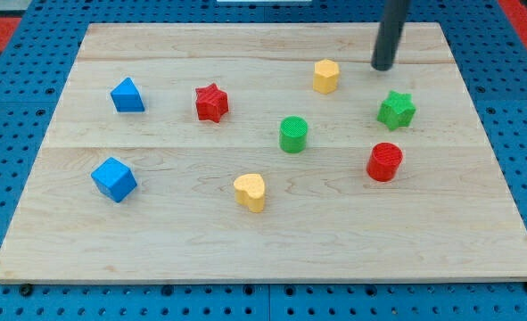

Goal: Slide the green star down a bit

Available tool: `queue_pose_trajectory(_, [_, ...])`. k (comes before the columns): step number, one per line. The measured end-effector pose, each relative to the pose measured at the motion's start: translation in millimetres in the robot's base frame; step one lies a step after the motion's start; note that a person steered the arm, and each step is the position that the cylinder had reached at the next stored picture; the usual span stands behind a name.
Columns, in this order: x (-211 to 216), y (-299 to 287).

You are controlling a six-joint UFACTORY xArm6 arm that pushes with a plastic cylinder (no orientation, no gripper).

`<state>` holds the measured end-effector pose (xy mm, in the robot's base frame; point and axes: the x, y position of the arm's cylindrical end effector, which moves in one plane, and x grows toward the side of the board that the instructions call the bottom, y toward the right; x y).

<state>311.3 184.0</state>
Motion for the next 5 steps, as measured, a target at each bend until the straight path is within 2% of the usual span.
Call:
queue_pose_trajectory(2, [67.4,11.0])
queue_pose_trajectory(3, [90.3,12.4])
queue_pose_trajectory(4, [105.8,49.3])
queue_pose_trajectory(5, [133.6,50.5])
